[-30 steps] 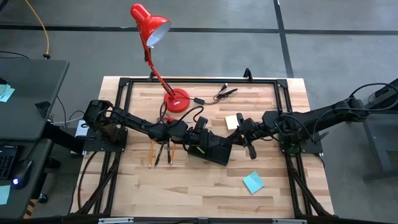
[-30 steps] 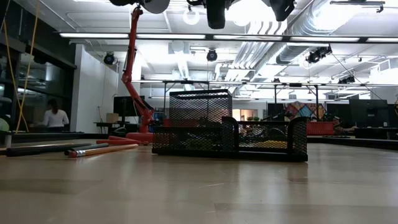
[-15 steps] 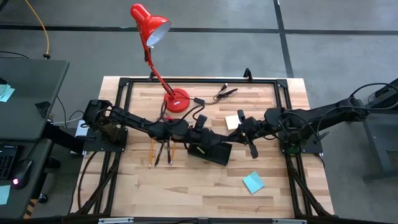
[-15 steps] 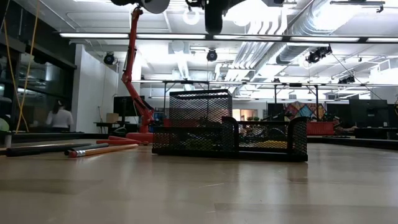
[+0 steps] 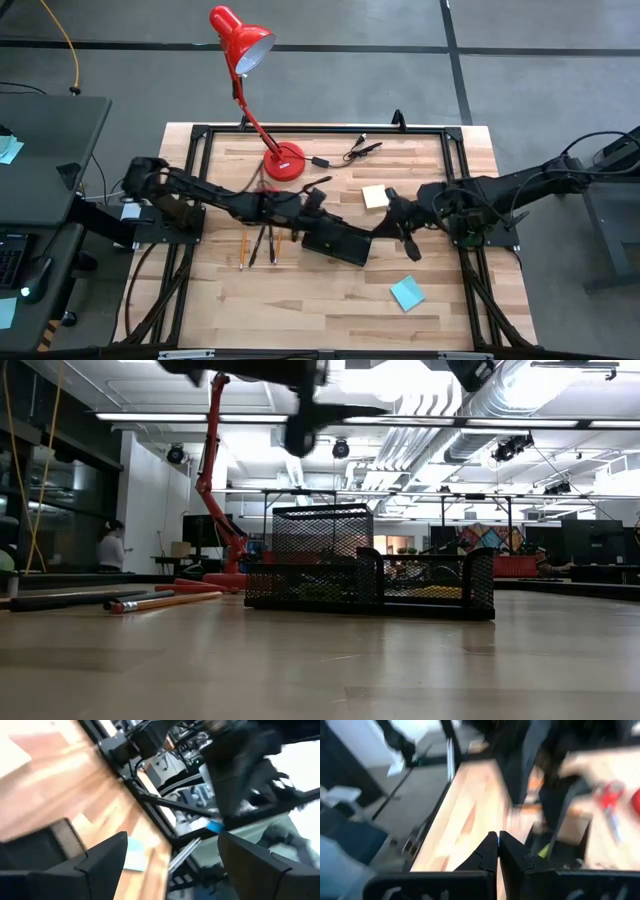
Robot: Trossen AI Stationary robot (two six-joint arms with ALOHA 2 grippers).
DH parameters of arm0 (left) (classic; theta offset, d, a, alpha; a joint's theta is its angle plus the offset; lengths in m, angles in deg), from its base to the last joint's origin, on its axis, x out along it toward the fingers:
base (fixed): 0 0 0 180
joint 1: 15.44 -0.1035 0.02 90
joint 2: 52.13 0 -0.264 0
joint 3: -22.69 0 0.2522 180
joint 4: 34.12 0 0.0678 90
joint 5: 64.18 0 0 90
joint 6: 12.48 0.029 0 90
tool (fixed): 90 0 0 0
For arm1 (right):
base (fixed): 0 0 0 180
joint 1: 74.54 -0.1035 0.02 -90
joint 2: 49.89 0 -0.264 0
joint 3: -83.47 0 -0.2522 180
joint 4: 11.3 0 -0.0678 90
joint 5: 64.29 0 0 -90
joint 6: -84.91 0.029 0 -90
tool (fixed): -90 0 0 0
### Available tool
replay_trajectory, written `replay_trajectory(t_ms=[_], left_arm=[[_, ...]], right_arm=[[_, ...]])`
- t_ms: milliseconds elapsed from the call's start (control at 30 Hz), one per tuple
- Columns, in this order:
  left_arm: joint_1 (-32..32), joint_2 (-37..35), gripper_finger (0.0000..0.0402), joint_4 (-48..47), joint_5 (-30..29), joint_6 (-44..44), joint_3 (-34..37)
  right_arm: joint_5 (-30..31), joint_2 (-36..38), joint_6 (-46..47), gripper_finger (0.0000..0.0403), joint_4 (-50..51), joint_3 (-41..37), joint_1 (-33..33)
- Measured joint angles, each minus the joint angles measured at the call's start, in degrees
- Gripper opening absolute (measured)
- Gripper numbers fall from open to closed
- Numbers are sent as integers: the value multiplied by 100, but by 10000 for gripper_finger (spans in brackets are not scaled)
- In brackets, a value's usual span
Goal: Pick and place office supplies into organizer
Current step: Put the blue binder clip into the black desk organizer
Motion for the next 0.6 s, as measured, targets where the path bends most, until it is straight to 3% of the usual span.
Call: replay_trajectory(t_ms=[67, 267, 367, 467, 600], left_arm=[[67, -408, 299, -135, 170, 274, 329], [545, -1466, 298, -1648, -249, -53, 1211], [731, -1900, 299, -2338, -601, -295, 1558], [931, -2152, 299, -2367, -959, -526, 1709], [949, -2342, 299, -2637, -929, -386, 1710]], right_arm=[[93, -4, 8, 0, 177, -7, -64], [53, -172, 82, 0, 155, -7, 102], [-312, -653, 69, 0, -89, -7, 239], [-592, -1255, 174, 0, -618, -14, 339], [-857, -2041, 436, 0, -1530, -11, 460]])
